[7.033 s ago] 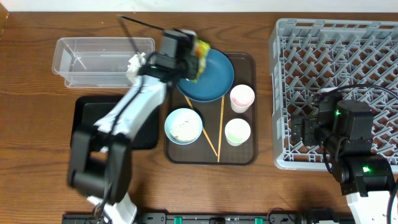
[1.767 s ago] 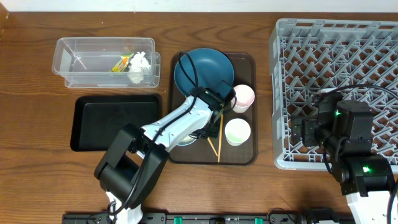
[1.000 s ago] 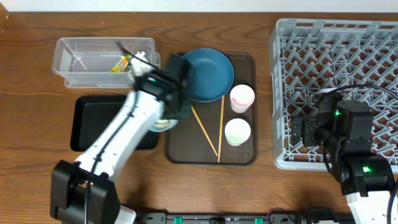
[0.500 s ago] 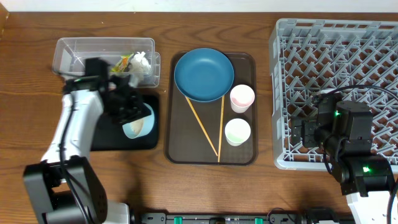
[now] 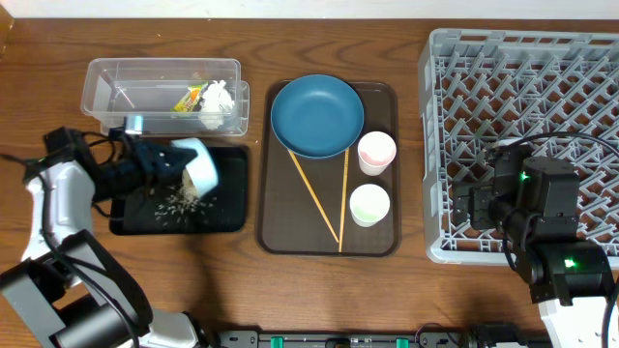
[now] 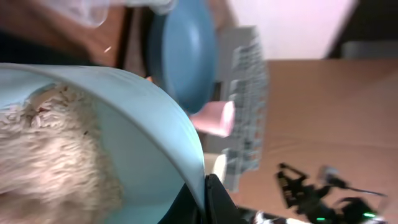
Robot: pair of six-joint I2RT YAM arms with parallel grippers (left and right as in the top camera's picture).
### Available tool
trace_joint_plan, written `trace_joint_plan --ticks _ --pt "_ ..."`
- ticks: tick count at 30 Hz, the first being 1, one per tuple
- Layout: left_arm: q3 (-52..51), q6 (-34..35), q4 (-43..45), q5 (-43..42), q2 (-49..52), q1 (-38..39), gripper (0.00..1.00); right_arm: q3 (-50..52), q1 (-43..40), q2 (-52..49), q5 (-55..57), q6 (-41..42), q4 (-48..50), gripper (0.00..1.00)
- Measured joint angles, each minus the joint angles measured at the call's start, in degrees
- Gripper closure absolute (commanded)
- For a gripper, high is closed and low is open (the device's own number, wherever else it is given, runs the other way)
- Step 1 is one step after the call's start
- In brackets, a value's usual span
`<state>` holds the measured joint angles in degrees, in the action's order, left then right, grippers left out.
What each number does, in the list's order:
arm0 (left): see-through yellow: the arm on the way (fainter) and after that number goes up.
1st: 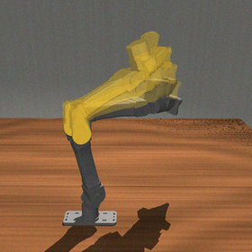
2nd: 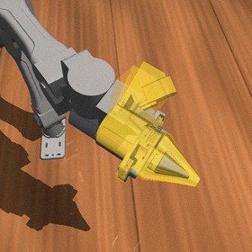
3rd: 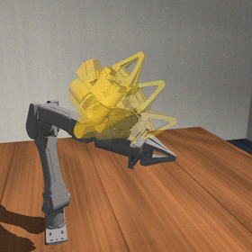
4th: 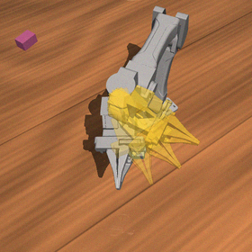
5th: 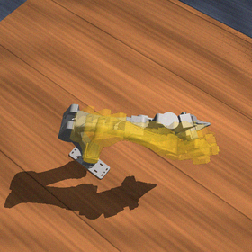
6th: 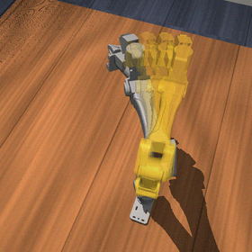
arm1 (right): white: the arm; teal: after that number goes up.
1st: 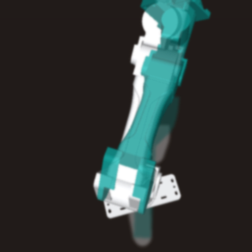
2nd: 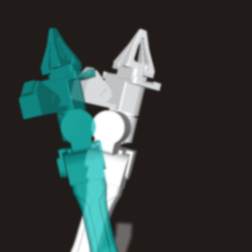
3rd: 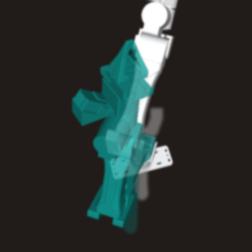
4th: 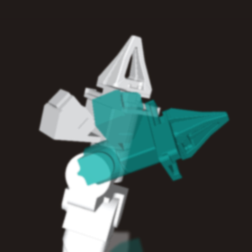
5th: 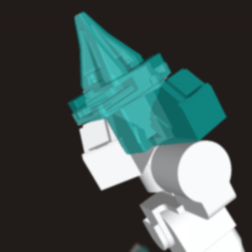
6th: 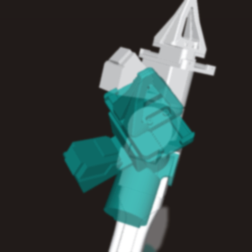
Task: Sort waste into correct bins and load items into the dishwasher rack
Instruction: 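Tilt the bowl with the left gripper to dump rice onto the black tray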
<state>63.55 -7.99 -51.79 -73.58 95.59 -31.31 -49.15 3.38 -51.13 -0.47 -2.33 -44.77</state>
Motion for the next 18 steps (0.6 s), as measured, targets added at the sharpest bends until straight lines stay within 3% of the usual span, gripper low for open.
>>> trace_joint_plan --ticks 18 --pt "-2.4 0.5 1.0 -13.0 2.8 -2.3 0.94 0.0 0.0 0.0 0.0 0.0 0.0 0.01"
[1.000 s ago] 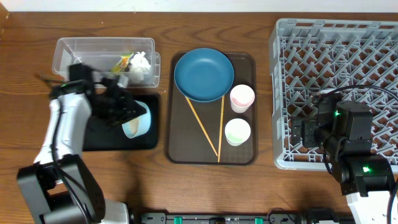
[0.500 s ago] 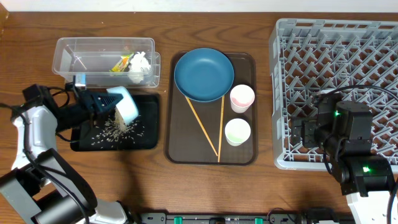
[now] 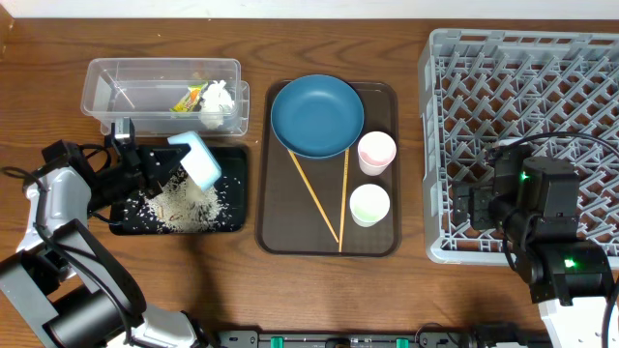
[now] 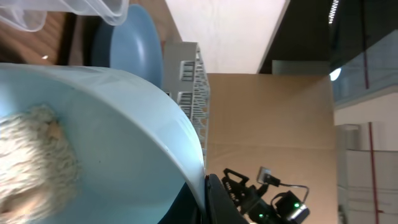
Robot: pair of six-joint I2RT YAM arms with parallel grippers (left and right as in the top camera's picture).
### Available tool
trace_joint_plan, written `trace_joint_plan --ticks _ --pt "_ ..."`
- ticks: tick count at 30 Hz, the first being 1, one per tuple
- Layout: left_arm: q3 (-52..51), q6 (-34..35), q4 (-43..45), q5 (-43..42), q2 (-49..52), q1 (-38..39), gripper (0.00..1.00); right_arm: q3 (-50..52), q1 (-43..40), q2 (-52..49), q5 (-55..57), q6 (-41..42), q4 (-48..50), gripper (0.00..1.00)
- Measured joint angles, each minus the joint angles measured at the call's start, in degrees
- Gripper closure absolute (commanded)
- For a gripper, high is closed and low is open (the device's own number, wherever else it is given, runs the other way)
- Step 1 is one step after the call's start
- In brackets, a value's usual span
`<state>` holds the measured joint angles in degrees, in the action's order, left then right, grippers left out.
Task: Sort waste into correct bins and load items into the dishwasher rack
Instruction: 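Tilt the bowl with the left gripper to dump rice onto the black tray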
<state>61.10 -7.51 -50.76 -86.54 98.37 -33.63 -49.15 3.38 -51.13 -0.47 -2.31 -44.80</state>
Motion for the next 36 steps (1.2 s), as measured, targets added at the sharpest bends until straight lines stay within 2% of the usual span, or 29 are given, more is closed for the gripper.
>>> trace_joint_plan --ticks 7,13,17,36 --pt "0.0 0.4 0.4 -1.2 0.0 -1.3 0.94 0.0 0.0 0.0 0.0 0.0 0.0 0.01" --pt "0.0 2.6 1.0 4.5 0.0 -3.5 0.94 0.0 0.0 0.0 0.0 0.0 0.0 0.01" --pt "0.0 2.8 1.4 1.2 0.0 -3.8 0.94 0.0 0.0 0.0 0.0 0.0 0.0 0.01" --pt "0.0 4.5 3.6 -0.5 0.0 -4.9 0.94 0.0 0.0 0.0 0.0 0.0 0.0 0.01"
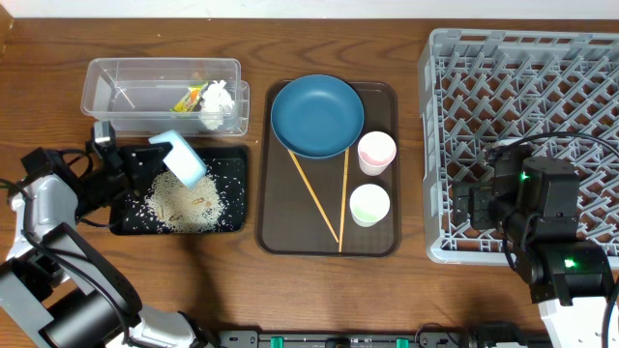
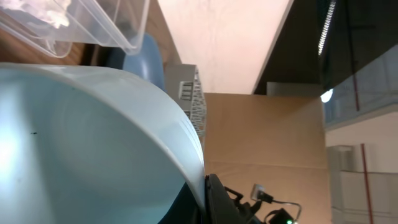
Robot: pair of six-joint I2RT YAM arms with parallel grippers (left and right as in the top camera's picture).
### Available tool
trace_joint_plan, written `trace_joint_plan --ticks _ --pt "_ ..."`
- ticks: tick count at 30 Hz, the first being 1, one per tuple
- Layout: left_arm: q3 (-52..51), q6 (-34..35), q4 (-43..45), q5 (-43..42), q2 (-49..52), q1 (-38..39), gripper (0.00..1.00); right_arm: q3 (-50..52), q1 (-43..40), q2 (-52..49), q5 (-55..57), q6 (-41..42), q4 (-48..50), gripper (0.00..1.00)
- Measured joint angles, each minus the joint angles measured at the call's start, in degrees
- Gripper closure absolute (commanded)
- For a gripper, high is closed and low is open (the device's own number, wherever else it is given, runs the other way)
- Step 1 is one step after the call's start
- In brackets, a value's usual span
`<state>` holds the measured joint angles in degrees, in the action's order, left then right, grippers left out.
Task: Sort waste into correct bins and load items into the dishwasher rack
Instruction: 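Tilt the bowl with the left gripper to dump rice onto the black tray, then return the emptied bowl to the brown tray with the left gripper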
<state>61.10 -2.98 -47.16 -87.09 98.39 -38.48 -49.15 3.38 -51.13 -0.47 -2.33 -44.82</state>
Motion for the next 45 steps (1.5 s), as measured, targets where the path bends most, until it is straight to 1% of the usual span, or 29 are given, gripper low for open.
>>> trace_joint_plan --ticks 4,14,18,20,24,27,30,34,39,42,45 --pt "0.0 0.9 1.6 0.6 0.0 0.0 0.94 0.0 0.0 0.0 0.0 0.0 0.0 0.01" --pt "0.0 3.0 0.6 1.6 -0.3 0.0 0.94 0.0 0.0 0.0 0.0 0.0 0.0 0.01" --pt "0.0 3.3 0.0 6.4 -4.0 1.7 0.94 0.0 0.0 0.0 0.0 0.0 0.0 0.01" --pt "0.0 3.7 0.0 10.0 -7.6 4.1 0.94 0.0 0.0 0.0 0.0 0.0 0.0 0.01" --pt "0.0 5.0 1.2 18.8 -15.3 12.7 0.94 0.0 0.0 0.0 0.0 0.0 0.1 0.01" --pt "0.0 6.9 2.5 27.6 -19.6 21.6 0.94 0.0 0.0 0.0 0.0 0.0 0.1 0.01" --pt "0.0 7.9 3.4 36.9 -21.1 31.0 0.94 0.0 0.0 0.0 0.0 0.0 0.1 0.01" --pt "0.0 8.8 4.2 47.8 -20.5 43.6 0.94 0.0 0.0 0.0 0.0 0.0 0.1 0.01" --pt "0.0 9.0 4.9 58.1 -17.0 55.5 0.94 0.0 0.0 0.0 0.0 0.0 0.1 0.01" --pt "0.0 9.2 5.6 62.2 -12.8 60.2 0.94 0.0 0.0 0.0 0.0 0.0 0.1 0.01" --pt "0.0 9.2 6.7 64.0 -9.0 63.0 0.94 0.0 0.0 0.0 0.0 0.0 0.1 0.01"
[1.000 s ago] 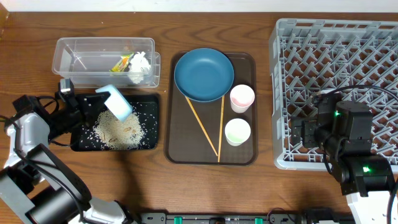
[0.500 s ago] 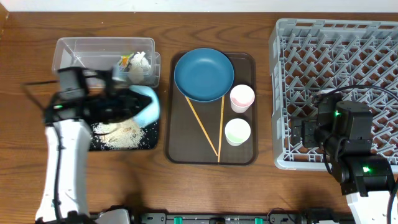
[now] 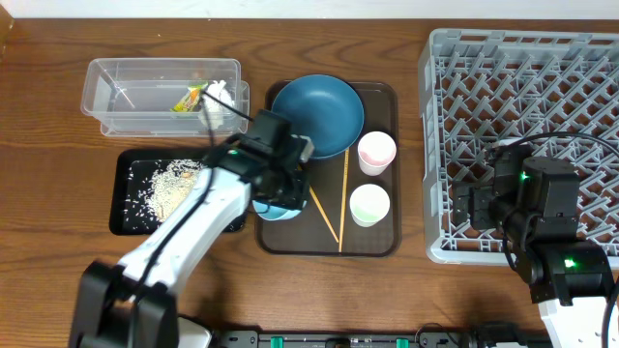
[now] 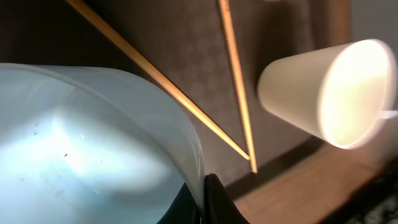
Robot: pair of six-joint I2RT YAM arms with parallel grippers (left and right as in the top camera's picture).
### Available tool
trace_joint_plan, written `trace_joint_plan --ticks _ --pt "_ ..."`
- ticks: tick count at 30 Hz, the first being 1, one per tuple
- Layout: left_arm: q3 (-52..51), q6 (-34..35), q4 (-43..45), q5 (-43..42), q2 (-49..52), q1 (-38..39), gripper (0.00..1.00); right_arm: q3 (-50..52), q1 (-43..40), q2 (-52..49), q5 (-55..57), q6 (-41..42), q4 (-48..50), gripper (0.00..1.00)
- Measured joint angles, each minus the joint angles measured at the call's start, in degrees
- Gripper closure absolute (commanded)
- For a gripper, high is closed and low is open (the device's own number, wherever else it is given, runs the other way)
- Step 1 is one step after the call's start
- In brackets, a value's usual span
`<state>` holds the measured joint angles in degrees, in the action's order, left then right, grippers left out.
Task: Sort waste into correct bins and load items into the dishwasher rack
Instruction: 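Return the emptied bowl to the brown tray with the left gripper, then grasp the white cup on the brown tray with the left gripper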
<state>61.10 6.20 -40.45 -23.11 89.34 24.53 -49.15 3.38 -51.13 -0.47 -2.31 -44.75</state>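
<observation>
My left gripper is shut on the rim of a light blue bowl, whose inside shows bare. In the overhead view that bowl sits low over the left end of the brown tray, under my left arm. On the tray are a dark blue plate, a pink cup, a pale cup and two chopsticks. Rice lies spread in the black tray. My right gripper rests at the grey rack's front left; its jaws are not clear.
A clear plastic bin with wrappers and crumpled paper stands behind the black tray. The dishwasher rack fills the right side of the table. The wooden table edge runs just in front of the brown tray.
My left gripper has moved with the bowl from above the black tray's left end to the left end of the brown tray. The bowl now faces up. The right arm is unchanged.
My left gripper held the bowl tipped over the black tray with rice still inside. Then rice lay piled in the tray while the bowl stayed tipped. Then the bowl was empty at the tray's left. Now it is over the brown tray.
</observation>
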Motion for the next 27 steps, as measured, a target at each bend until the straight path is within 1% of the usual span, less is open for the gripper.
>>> trace_joint_plan --ticks 5,9,12,13,15,16,20,24,27 --pt "0.0 0.0 3.3 1.7 5.4 3.3 0.93 0.0 0.0 0.0 0.0 0.0 0.0 0.01" --pt "0.0 0.0 3.9 2.1 7.1 4.4 0.83 0.0 0.0 0.0 0.0 0.0 0.0 0.01" --pt "0.0 0.0 3.9 2.3 8.0 4.4 0.66 0.0 0.0 0.0 0.0 0.0 0.0 0.01" --pt "0.0 0.3 3.8 2.4 8.0 4.4 0.58 0.0 0.0 0.0 0.0 0.0 0.0 0.01" --pt "0.0 0.6 3.6 2.5 8.0 4.4 0.49 0.0 0.0 0.0 0.0 0.0 0.0 0.01" --pt "0.0 0.3 3.2 2.6 8.0 4.4 0.46 0.0 0.0 0.0 0.0 0.0 0.0 0.01" --pt "1.3 0.6 0.8 2.6 7.3 4.4 0.42 0.0 0.0 0.0 0.0 0.0 0.0 0.01" --pt "4.4 0.7 1.0 2.6 4.3 4.4 0.41 0.0 0.0 0.0 0.0 0.0 0.0 0.01" --pt "6.5 0.7 2.8 2.5 1.2 4.5 0.41 0.0 0.0 0.0 0.0 0.0 0.0 0.01"
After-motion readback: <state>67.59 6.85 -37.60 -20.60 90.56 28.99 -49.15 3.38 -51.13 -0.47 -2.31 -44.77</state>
